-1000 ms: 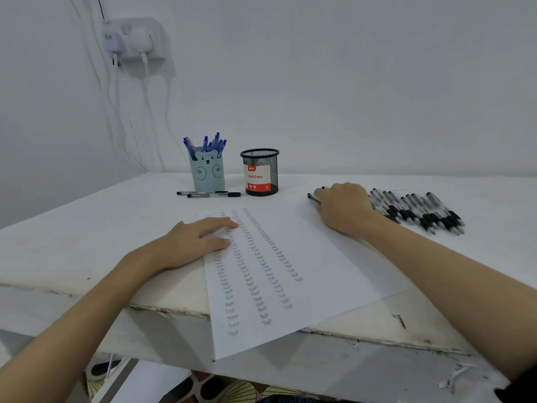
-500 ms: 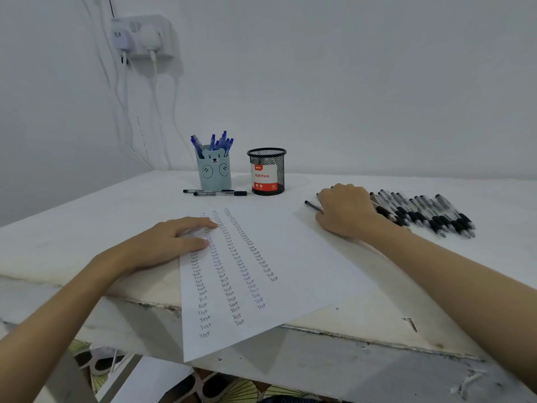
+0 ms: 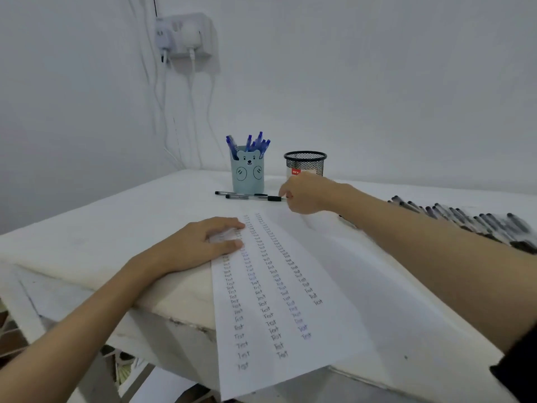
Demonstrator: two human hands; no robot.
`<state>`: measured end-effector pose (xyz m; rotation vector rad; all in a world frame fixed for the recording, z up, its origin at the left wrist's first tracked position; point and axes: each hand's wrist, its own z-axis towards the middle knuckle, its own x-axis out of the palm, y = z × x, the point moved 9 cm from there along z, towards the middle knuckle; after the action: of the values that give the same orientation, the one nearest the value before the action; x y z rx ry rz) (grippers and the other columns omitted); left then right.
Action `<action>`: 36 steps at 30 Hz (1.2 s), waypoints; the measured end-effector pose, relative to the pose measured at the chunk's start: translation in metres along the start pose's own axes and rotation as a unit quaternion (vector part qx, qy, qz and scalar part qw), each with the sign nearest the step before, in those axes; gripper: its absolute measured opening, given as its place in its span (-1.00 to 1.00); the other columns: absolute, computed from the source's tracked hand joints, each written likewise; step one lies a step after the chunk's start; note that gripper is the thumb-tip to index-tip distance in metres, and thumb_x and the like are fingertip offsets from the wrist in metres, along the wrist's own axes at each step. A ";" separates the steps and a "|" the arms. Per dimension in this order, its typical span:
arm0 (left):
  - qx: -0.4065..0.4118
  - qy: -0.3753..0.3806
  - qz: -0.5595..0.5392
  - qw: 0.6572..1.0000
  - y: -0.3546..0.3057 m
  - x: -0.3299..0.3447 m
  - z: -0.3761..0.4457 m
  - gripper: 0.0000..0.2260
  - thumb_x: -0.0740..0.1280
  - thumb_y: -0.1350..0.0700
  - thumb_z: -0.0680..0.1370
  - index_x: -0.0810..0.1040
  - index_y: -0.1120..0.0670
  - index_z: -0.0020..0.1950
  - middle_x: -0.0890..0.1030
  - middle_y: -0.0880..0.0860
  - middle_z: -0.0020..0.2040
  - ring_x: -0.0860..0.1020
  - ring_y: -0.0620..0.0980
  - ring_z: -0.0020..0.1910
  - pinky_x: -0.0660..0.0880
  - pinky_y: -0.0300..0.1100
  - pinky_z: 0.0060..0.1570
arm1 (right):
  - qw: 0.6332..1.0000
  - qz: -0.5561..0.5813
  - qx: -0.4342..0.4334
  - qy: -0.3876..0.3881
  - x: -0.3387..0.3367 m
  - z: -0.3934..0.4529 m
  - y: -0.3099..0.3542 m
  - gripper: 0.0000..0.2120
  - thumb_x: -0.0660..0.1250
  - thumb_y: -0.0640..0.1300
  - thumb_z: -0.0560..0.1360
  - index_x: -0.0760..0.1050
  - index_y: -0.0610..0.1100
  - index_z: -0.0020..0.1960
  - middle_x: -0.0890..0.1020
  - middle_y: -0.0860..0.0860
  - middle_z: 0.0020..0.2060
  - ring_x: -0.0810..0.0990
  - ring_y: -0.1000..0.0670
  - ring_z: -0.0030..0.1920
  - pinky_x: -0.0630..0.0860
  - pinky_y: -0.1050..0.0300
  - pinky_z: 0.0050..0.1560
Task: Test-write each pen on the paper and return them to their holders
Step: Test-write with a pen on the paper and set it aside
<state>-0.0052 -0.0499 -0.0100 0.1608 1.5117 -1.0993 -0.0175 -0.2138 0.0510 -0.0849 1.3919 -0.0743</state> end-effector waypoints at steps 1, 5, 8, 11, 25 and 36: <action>0.000 -0.003 0.005 1.000 0.001 0.001 0.001 -0.50 0.19 -0.43 0.39 0.39 -0.31 0.28 0.34 -0.29 0.38 0.28 -0.28 0.35 0.15 -0.34 0.27 | 1.000 0.006 -0.003 0.018 0.008 0.010 0.004 -0.62 0.09 -0.27 0.50 0.46 -0.23 0.27 0.52 -0.14 0.19 0.48 -0.16 0.19 0.48 0.01 0.15; 0.000 -0.011 0.019 1.000 0.004 0.002 0.002 -0.56 0.23 -0.34 0.43 0.37 -0.32 0.30 0.31 -0.31 0.39 0.25 -0.28 0.37 0.12 -0.33 0.30 | 1.000 -0.001 0.000 0.023 0.031 0.044 0.019 -0.65 0.11 -0.26 0.51 0.38 -0.20 0.28 0.48 -0.13 0.18 0.45 -0.12 0.18 0.39 0.10 -0.03; -0.002 -0.018 0.015 1.000 0.007 0.001 0.004 -0.57 0.23 -0.27 0.44 0.38 -0.30 0.31 0.30 -0.31 0.40 0.25 -0.29 0.37 0.12 -0.33 0.32 | 0.999 -0.021 -0.011 -0.038 0.031 0.054 0.026 -0.72 0.15 -0.28 0.52 0.38 -0.24 0.22 0.46 -0.13 0.15 0.41 -0.09 0.15 0.32 0.11 -0.05; 0.004 -0.021 0.016 1.000 0.006 0.000 0.005 -0.58 0.28 -0.28 0.46 0.39 -0.28 0.31 0.31 -0.29 0.40 0.26 -0.31 0.35 0.12 -0.36 0.29 | 0.995 -0.023 -0.028 -0.095 0.029 0.058 0.029 -0.76 0.16 -0.29 0.53 0.39 -0.26 0.19 0.45 -0.14 0.14 0.38 -0.10 0.15 0.30 0.11 -0.04; 0.008 -0.023 0.037 0.999 0.006 -0.001 0.004 -0.49 0.21 -0.38 0.38 0.41 -0.28 0.30 0.35 -0.28 0.38 0.29 -0.26 0.36 0.16 -0.31 0.31 | 0.994 0.088 0.010 -0.063 -0.003 0.041 0.023 -0.78 0.22 -0.36 0.43 0.45 -0.27 0.06 0.52 -0.17 0.03 0.50 -0.13 0.02 0.48 0.05 -0.04; -0.035 0.013 0.169 0.985 -0.006 0.011 -0.020 -0.20 -0.09 -0.53 0.28 0.20 -0.23 0.46 0.21 -0.15 0.48 0.23 -0.06 0.44 0.12 -0.03 0.42 | 0.778 0.614 0.074 0.114 -0.010 -0.067 0.021 -0.53 0.25 0.31 0.36 0.37 -0.11 -0.38 0.35 0.01 -0.42 0.24 0.02 -0.40 0.18 0.13 -0.27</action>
<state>-0.0266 -0.0443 -0.0194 0.3703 1.4790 -0.7732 -0.0854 -0.1930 0.0464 1.0045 1.4382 0.9289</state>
